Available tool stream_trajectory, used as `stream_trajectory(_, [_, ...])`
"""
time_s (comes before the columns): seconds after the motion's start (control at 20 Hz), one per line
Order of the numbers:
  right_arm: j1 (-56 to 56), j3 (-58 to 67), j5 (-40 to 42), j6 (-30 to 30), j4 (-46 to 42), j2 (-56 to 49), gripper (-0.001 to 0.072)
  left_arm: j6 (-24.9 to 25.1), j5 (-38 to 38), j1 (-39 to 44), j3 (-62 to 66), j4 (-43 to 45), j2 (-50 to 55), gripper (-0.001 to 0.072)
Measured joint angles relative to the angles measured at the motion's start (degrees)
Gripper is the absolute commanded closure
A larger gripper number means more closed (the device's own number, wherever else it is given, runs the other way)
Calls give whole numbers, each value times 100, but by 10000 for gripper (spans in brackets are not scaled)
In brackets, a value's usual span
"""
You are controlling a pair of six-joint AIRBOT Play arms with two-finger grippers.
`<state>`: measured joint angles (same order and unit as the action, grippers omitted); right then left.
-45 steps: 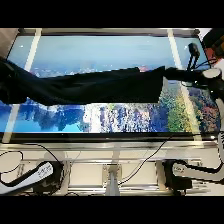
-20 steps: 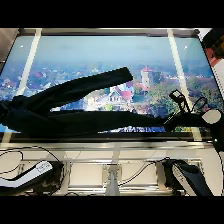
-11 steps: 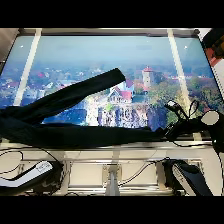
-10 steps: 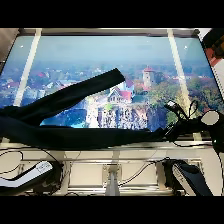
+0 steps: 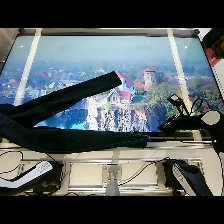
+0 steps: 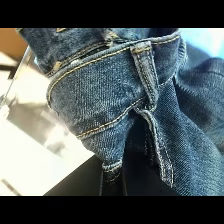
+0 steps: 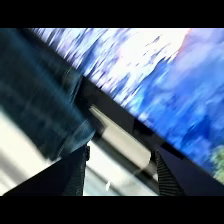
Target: Fold the clothes and pants, and hang the long-sleeved shirts on hangers.
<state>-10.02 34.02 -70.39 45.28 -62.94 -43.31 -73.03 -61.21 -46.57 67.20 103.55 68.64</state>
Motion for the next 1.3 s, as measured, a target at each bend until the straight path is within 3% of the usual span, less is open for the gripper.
stream_trajectory(0.15, [0,0,1163,837,487,-339,259,0,-334,-2,7,254,4,660])
stream_trajectory(0.3, [2,109,1878,1222,1366,-1163,255,0,-599,-2,7,354,9,637])
stream_trajectory(0.35, [11,221,2004,1244,1641,-1502,254,2,-682,-2,7,385,9,478])
stream_trajectory(0.4, [37,382,2096,1237,1897,-1853,254,2,-758,-2,7,409,9,180])
stream_trajectory(0.45, [101,610,2159,1198,2151,-2225,254,2,-831,-7,7,424,9,51])
stream_trajectory(0.6, [448,1449,2251,1110,2531,-3182,254,-140,-1008,-7,9,540,9,52])
stream_trajectory(0.8, [1032,2656,2319,1152,2597,-4105,251,-1016,-1167,-7,17,1040,-37,90])
stream_trajectory(0.95, [1270,3460,2350,1582,2251,-4653,247,-1539,-1215,-13,22,1357,-79,90])
stream_trajectory(1.0, [1303,3705,2350,1773,2114,-4839,247,-1626,-1231,-35,22,1412,-85,90])
stream_trajectory(1.15, [1379,4356,2133,2162,1921,-5359,153,-1794,-1246,-212,22,1307,-98,90])
stream_trajectory(1.3, [1532,4933,1834,2337,1853,-5873,153,-1755,-1259,-494,22,826,-101,90])
